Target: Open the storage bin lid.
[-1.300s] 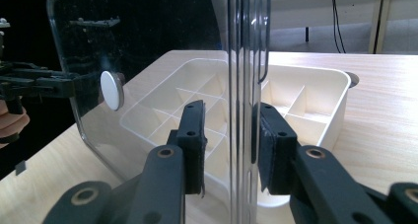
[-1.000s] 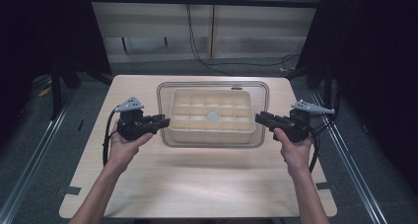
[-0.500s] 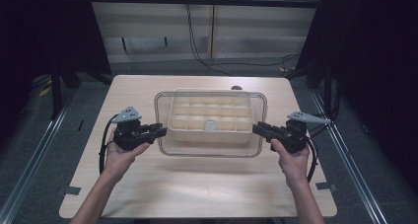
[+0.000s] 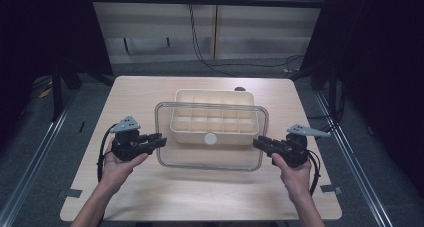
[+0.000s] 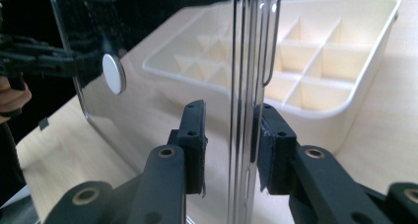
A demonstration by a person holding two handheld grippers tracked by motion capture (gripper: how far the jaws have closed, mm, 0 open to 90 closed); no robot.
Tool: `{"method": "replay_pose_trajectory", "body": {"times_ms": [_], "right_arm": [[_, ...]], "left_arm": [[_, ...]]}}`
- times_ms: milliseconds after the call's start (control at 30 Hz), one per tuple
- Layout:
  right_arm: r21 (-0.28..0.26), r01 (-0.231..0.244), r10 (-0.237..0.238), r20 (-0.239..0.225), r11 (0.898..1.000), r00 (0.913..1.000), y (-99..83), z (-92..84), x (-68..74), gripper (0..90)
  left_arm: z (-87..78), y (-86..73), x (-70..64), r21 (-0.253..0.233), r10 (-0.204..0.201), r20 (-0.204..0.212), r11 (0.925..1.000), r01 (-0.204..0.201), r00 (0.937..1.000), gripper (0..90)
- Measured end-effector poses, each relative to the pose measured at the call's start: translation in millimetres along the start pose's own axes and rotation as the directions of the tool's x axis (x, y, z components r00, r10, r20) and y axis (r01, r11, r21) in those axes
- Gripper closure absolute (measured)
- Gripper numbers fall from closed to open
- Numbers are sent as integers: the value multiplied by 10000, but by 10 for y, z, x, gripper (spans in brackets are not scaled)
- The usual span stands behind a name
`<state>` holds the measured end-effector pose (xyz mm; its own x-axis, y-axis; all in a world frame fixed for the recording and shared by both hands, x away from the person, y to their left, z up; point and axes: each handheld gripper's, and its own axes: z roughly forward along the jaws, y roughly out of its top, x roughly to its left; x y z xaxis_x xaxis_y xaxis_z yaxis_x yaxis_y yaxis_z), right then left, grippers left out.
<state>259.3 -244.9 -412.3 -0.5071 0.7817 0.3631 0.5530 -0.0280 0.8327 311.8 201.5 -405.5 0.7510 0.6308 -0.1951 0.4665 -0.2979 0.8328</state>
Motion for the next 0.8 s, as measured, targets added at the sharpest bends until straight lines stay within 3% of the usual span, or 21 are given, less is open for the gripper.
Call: {"method": "replay_pose_trajectory", "body": {"times_ms": [167, 300, 467, 800], "right_arm": [[-11, -220, 220, 86, 9998, 9997, -48, -31, -15, 676], [19, -145, 145, 92, 9999, 9999, -66, -89, 10, 676], [40, 28, -28, 85, 10000, 10000, -119, -137, 66, 682], [233, -63, 61, 104, 9997, 9999, -241, -227, 109, 682]], "left_arm": [[-13, -4, -64, 10, 53, 81, 10000, -53, 10000, 697], [-35, -22, -92, 54, 260, 205, 9996, -261, 9995, 701], [-55, -110, -127, 220, 194, 307, 9996, -200, 9993, 701], [-76, -216, -226, 455, 246, 450, 9986, -266, 9987, 706]]}}
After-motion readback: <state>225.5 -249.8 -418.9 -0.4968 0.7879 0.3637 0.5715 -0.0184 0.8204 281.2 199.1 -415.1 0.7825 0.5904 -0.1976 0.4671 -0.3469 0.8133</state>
